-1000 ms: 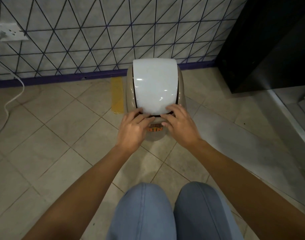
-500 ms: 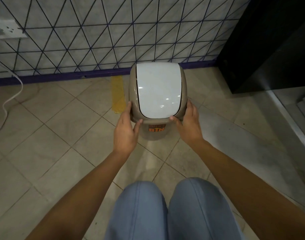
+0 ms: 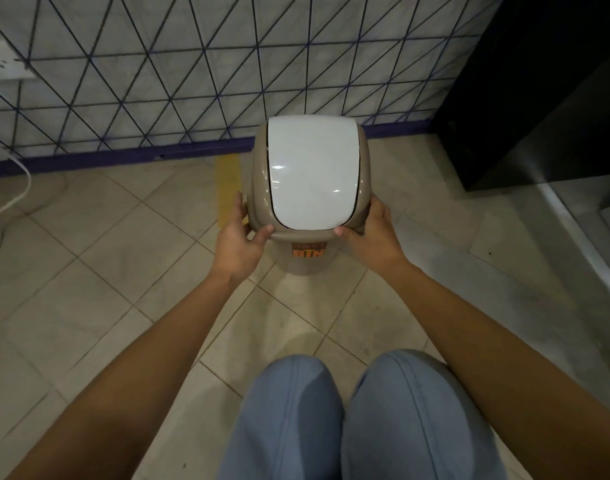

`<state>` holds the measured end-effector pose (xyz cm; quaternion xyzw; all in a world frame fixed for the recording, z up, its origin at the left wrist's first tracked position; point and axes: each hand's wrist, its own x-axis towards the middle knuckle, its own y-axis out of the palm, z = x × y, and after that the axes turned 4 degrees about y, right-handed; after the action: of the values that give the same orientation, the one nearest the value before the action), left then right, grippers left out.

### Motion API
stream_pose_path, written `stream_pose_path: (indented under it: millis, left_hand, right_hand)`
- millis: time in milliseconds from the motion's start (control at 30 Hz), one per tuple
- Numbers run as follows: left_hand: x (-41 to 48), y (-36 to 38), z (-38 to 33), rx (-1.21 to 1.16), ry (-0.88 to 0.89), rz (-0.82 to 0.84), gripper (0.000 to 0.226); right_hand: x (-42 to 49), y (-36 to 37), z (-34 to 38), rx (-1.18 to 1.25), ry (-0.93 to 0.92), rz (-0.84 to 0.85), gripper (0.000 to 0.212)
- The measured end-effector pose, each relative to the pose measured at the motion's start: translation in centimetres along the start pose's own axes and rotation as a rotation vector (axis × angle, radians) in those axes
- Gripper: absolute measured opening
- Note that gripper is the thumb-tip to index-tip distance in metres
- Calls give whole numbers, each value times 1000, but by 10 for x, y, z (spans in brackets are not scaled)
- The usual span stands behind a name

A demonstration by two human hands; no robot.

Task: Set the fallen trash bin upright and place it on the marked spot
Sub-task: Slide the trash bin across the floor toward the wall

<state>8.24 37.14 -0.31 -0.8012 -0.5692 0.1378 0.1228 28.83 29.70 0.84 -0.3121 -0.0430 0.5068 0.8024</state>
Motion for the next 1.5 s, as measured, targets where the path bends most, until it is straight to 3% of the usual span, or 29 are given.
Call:
stream_pose_path:
  millis: [767, 1500]
  left_hand:
    - [43, 12, -12, -78, -53, -8, 72]
    - [86, 15, -23, -148, -89, -67, 72]
  right_hand:
    - [60, -9, 13, 18, -106, -25, 76]
    - [114, -8, 24, 76, -108, 16, 81]
